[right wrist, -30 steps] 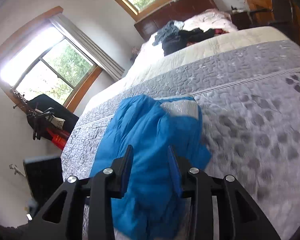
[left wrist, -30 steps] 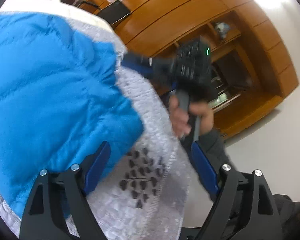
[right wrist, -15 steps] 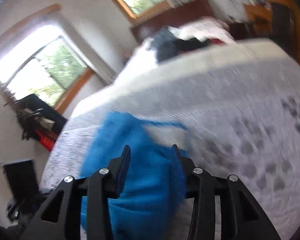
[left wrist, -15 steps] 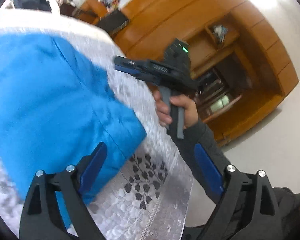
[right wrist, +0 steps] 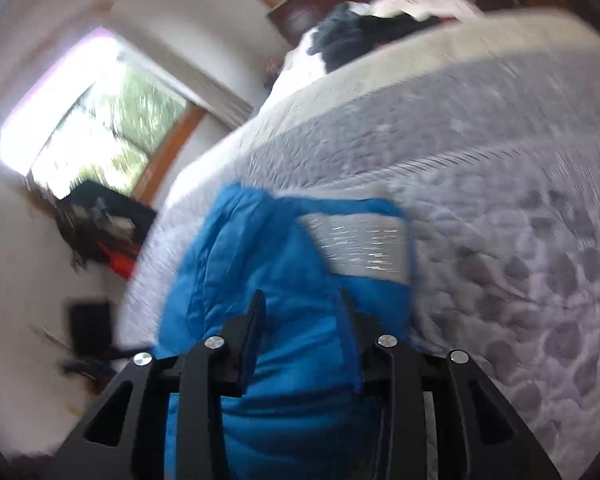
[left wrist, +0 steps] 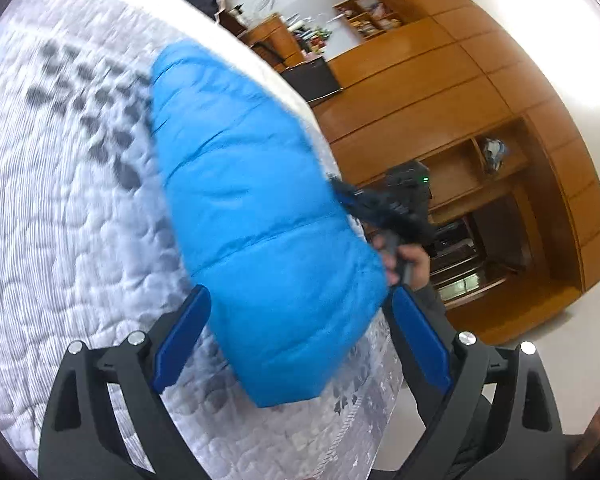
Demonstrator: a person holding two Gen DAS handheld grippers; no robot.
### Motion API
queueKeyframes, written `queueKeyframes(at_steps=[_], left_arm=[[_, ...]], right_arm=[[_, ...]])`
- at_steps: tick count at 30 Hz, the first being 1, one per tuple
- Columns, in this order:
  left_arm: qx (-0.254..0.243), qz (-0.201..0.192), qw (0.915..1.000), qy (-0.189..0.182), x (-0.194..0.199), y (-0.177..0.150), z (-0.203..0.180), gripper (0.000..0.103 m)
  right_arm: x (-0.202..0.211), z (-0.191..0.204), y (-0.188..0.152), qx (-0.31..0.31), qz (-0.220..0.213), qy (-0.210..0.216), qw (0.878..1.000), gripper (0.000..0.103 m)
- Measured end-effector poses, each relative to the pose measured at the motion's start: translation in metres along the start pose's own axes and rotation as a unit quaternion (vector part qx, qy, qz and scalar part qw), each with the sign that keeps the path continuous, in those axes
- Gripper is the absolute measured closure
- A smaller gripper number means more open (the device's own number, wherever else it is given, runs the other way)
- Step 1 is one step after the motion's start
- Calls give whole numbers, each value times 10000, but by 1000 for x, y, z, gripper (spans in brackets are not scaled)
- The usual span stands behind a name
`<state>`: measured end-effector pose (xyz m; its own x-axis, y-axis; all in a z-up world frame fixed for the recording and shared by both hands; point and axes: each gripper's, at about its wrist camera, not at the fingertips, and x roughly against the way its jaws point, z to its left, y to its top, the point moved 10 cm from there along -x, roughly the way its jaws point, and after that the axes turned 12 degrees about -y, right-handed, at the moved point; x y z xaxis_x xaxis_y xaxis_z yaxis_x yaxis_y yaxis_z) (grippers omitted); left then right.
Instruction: Fold large clothes
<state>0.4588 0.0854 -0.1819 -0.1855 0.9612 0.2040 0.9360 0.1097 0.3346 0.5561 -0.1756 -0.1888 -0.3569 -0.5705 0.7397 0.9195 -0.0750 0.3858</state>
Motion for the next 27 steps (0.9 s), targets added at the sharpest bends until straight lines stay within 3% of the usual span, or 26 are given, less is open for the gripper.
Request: queueKeyframes(at_steps=[1,2,3,6,9,14,18,23,27], left_arm=[[42,9,10000,-73,-1,-2,2,11],[79,6,9999,-138,-1,-3,3,11],[109,4,9997,-199,-2,-4,5,11],[147,85,9994,-312,-7,-12,7,11],[160,142,9990,-389,-12,-14,7,11],[270,86,9987,-434,-17,-14,10,10],[387,68,9982,-456,-18,-14,19,8],[622,-28,9962,-604,-22,-10,27,6],[512,267,9983,-82,-40,-17,31,4]], right_arm=[[1,-11,3,-283,93,18,9996,24],[4,-25,4,-533,144,-33,9985,14],[5,-34,2,-669,165,-26,9976,12],[-5,-45,-8,-1153,653,482,9900,10],[-19,-51,-26,-1171,1068,620,9854,8],[-29,-42,-26,-1222,1128,951,9815,3],[-42,-15,-31,-911,1342,1016,9815,3],[-47,-17,-19,-1074,1282,1252,9779,3],[-54,-9,-16,-884,1289,1261,9796,3]])
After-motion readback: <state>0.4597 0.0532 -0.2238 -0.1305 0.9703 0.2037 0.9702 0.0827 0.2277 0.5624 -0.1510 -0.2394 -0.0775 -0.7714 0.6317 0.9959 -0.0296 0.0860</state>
